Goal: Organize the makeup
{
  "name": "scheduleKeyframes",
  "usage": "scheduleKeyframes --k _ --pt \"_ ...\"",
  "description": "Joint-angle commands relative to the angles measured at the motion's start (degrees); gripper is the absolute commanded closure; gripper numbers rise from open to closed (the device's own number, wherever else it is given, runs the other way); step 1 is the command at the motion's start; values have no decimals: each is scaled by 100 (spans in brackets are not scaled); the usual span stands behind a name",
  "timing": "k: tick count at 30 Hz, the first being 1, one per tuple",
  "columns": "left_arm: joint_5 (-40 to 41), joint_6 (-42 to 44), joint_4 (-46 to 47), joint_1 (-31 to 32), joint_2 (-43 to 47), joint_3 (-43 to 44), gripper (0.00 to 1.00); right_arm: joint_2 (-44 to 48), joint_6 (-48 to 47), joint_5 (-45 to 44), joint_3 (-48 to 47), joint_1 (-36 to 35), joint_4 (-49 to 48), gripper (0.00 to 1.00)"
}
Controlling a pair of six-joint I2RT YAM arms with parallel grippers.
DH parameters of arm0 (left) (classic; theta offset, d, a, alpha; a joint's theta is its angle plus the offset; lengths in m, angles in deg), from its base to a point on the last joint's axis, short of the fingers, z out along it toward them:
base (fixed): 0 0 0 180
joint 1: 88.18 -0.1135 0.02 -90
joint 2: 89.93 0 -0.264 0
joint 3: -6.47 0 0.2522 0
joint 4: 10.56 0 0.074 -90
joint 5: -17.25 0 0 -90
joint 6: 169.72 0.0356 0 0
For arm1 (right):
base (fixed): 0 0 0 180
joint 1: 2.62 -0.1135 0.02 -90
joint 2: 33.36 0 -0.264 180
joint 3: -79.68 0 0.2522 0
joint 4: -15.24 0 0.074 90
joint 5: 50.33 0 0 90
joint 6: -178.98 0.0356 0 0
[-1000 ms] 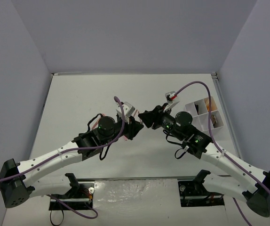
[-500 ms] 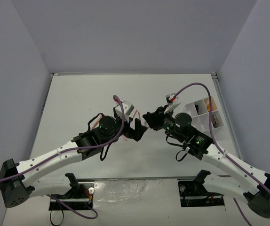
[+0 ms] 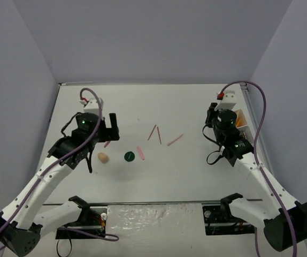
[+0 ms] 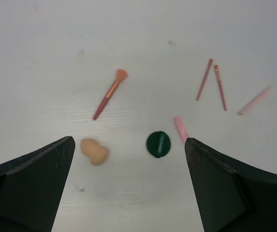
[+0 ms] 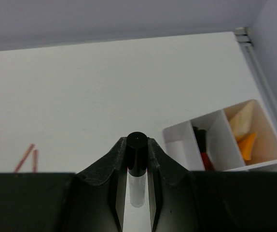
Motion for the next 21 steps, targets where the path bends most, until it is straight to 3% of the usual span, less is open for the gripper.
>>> scheduleKeyframes --k 1,5,9,21 --pt "-442 428 -1004 -1192 588 57 3 -521 -396 -88 -247 1067 -517 100" --pt "-645 645 -749 -1747 810 -463 3 -973 -449 -139 -123 1485 -1107 100" --pt "-722 747 -476 -1891 978 -942 3 -1256 -566 -182 27 1757 -1546 100" --pt "-556 864 -430 -2223 1457 -1099 3 -2007 -1045 -301 451 2045 -2598 100"
